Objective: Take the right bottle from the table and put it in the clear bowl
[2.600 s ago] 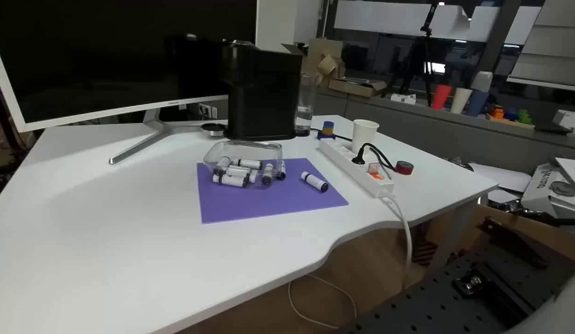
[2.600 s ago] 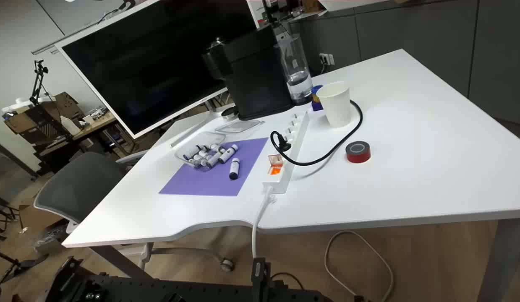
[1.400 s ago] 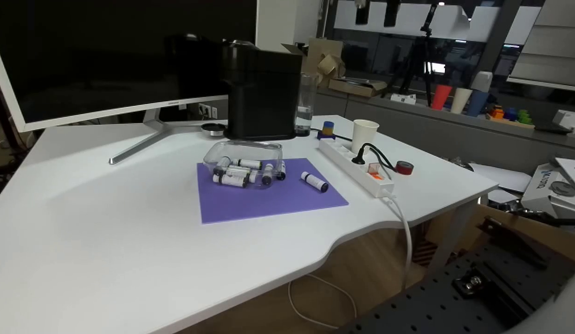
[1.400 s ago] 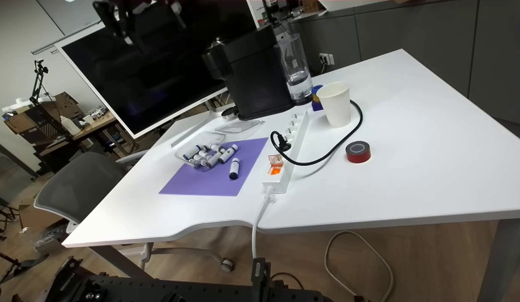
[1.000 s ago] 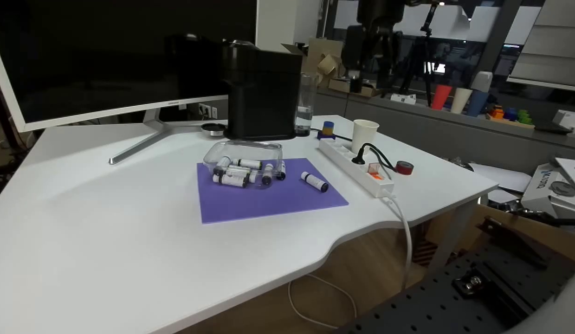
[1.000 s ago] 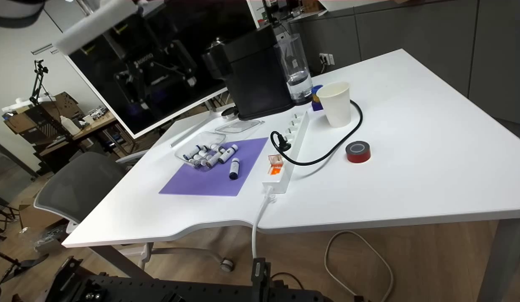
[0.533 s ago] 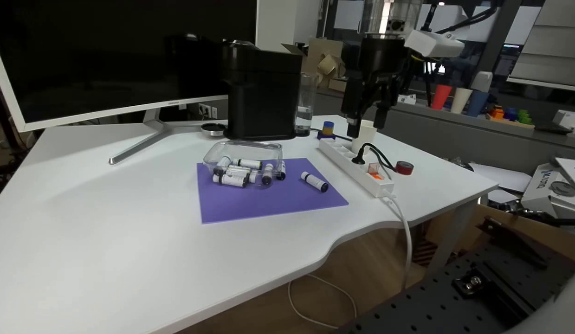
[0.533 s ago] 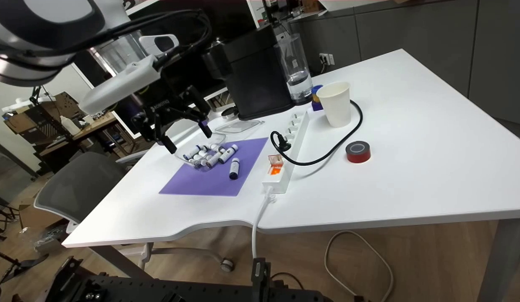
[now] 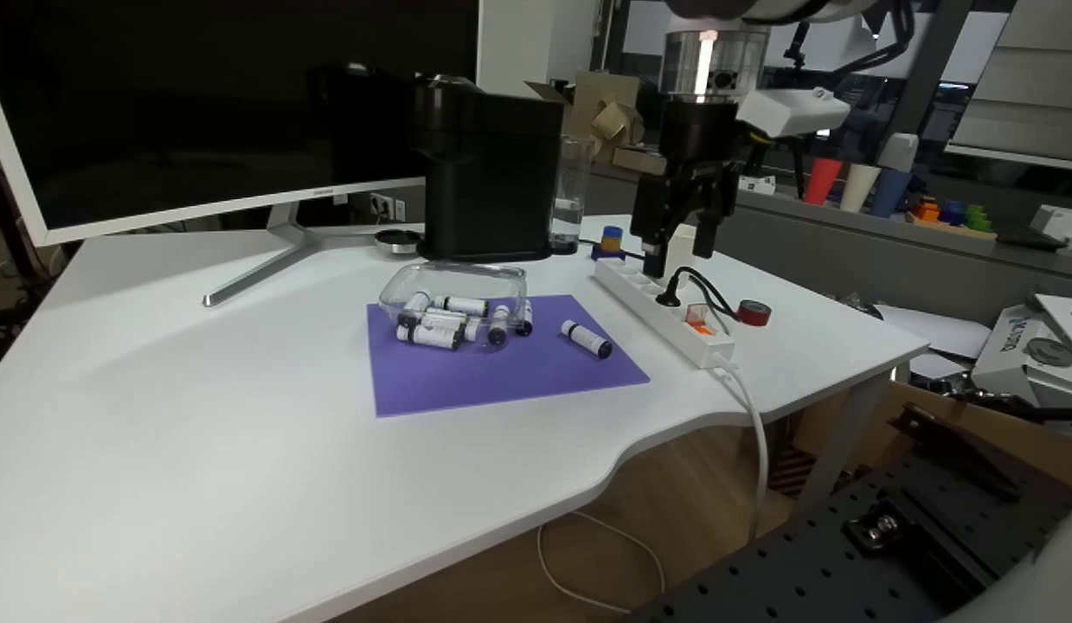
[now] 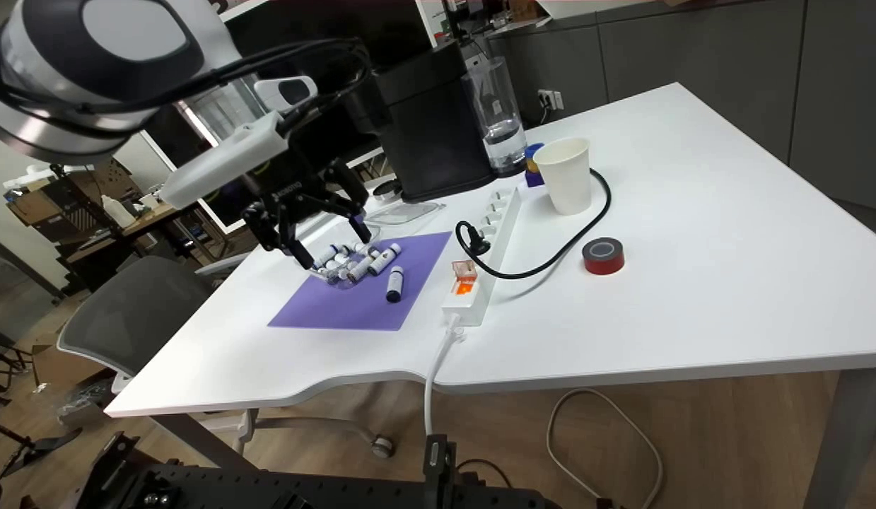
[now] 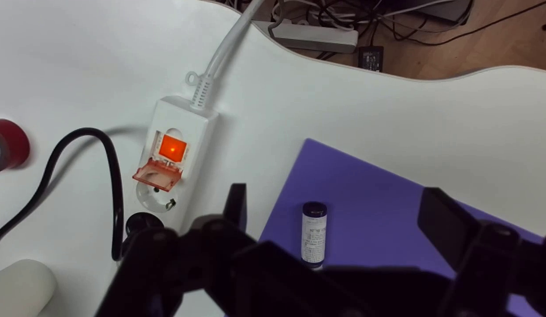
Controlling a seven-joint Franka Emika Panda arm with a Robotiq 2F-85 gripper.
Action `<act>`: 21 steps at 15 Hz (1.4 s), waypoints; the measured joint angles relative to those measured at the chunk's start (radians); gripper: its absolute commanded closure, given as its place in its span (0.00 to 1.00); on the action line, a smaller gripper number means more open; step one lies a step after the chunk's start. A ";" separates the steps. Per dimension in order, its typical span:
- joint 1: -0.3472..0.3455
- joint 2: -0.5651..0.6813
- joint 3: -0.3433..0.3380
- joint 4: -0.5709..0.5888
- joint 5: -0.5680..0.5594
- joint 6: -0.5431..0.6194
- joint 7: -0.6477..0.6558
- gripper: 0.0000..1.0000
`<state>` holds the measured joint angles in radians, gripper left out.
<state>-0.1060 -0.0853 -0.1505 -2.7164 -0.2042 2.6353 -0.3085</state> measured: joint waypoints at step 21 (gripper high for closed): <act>-0.006 0.607 0.099 0.322 0.109 0.355 0.066 0.77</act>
<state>-0.1122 0.5216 -0.0519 -2.3941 -0.0954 2.9906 -0.2425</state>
